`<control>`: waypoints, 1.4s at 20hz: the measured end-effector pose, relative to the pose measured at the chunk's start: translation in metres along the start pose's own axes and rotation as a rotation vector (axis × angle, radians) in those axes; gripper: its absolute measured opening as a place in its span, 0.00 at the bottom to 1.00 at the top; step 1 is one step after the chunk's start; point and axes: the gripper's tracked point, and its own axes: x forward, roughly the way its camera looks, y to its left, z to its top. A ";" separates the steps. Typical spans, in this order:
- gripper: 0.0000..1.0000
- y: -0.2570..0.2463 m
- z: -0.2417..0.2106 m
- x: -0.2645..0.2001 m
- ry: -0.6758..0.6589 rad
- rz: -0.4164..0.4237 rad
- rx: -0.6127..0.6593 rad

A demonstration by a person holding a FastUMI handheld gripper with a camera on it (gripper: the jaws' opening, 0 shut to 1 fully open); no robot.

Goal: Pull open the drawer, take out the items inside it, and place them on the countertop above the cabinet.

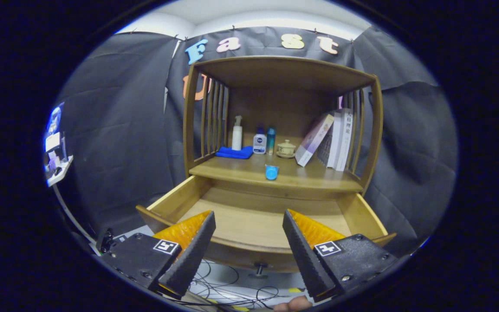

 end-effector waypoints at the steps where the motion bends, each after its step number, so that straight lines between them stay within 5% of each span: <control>1: 0.99 -0.002 -0.008 0.000 -0.002 -0.007 0.014; 13: 0.99 -0.027 -0.111 0.027 -0.031 -0.130 0.036; 20: 1.00 -0.031 -0.116 0.037 -0.036 -0.214 0.004; 28: 0.99 -0.030 -0.105 0.060 -0.035 -0.176 0.037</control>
